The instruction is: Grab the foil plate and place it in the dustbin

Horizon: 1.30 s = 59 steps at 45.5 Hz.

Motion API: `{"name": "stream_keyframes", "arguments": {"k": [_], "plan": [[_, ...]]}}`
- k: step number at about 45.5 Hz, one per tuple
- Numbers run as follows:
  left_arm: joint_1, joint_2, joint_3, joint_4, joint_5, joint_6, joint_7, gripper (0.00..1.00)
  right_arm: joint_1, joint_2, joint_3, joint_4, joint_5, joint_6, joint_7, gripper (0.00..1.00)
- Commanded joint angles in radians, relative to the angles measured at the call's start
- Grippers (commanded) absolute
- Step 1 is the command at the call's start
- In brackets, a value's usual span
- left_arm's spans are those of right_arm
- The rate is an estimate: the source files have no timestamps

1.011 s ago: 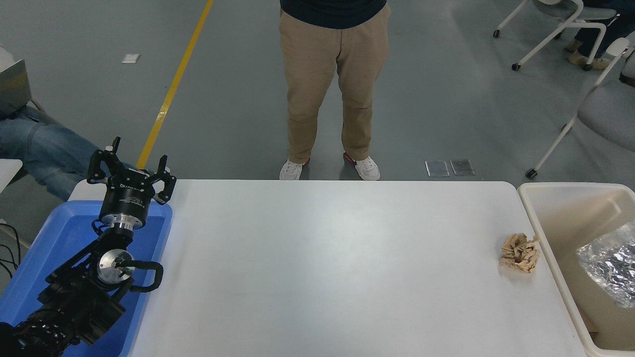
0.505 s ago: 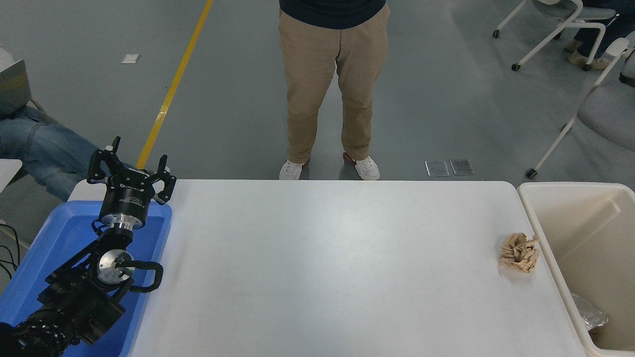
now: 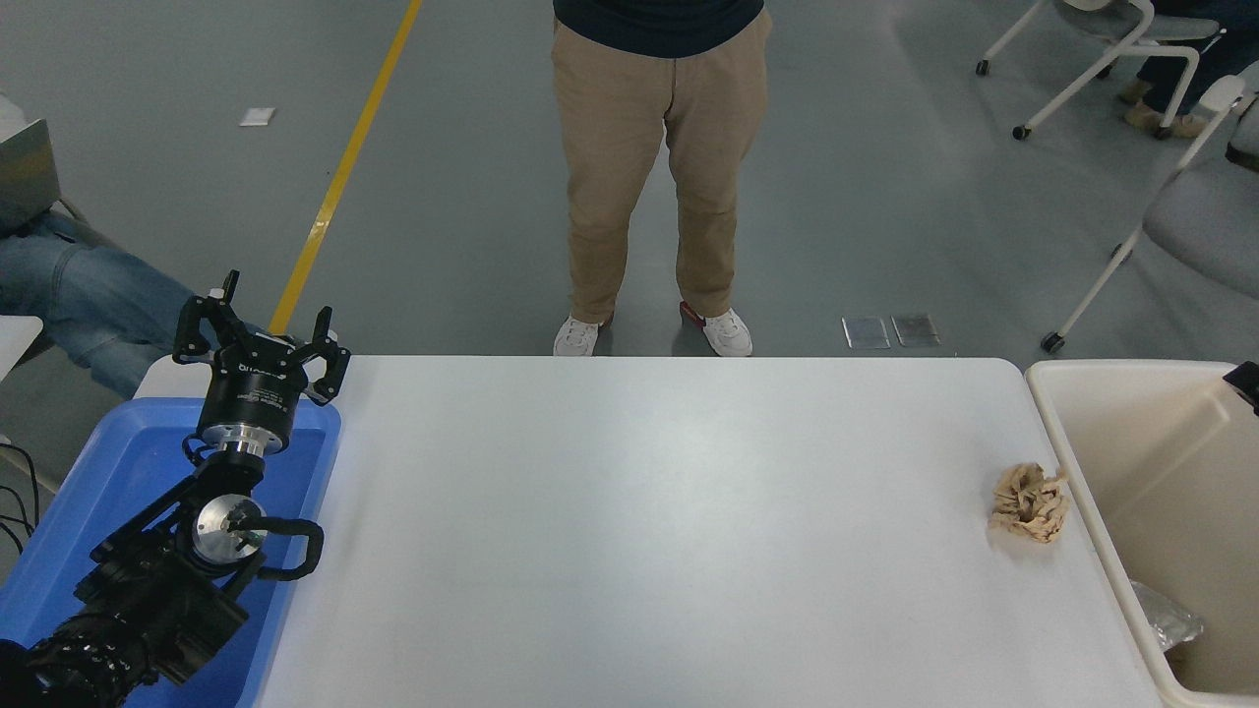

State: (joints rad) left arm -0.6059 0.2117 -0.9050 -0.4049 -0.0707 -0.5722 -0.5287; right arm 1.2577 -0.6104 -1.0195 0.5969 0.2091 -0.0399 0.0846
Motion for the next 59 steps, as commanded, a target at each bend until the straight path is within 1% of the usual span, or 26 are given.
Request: {"name": "stream_keyframes", "arguments": {"k": [1, 13, 22, 28, 35, 47, 54, 59], "plan": [[0.000, 0.000, 0.000, 0.000, 0.000, 0.000, 0.001, 0.99, 0.193, 0.084, -0.048, 0.015, -0.103, 0.146, 0.000, 1.00], [0.000, 0.000, 0.000, 0.000, 0.000, 0.000, -0.001, 0.99, 0.388, 0.234, -0.151, 0.132, -0.106, 0.242, -0.002, 1.00], [0.000, 0.000, 0.000, 0.000, 0.000, 0.000, -0.001, 0.99, 0.561, 0.296, -0.195, 0.293, -0.109, 0.360, 0.000, 1.00], [0.000, 0.000, 0.000, 0.000, 0.000, 0.000, 0.001, 0.99, 0.684, 0.296, -0.217, 0.452, -0.148, 0.420, 0.000, 1.00], [0.000, 0.000, 0.000, 0.000, 0.000, 0.000, -0.001, 0.99, 0.827, 0.282, -0.244, 0.658, -0.198, 0.448, 0.000, 1.00], [0.000, 0.000, 0.000, 0.001, 0.000, 0.000, -0.001, 0.99, 1.049, 0.204, -0.284, 0.914, -0.215, 0.497, 0.000, 1.00], [0.000, 0.000, 0.000, 0.000, 0.000, 0.000, -0.001, 0.99, 1.180, 0.187, -0.290, 1.032, -0.220, 0.578, 0.000, 1.00], [0.000, 0.000, 0.000, 0.000, 0.000, 0.000, -0.001, 0.99, 1.230, 0.181, -0.284, 1.057, -0.220, 0.661, 0.000, 1.00]]}}
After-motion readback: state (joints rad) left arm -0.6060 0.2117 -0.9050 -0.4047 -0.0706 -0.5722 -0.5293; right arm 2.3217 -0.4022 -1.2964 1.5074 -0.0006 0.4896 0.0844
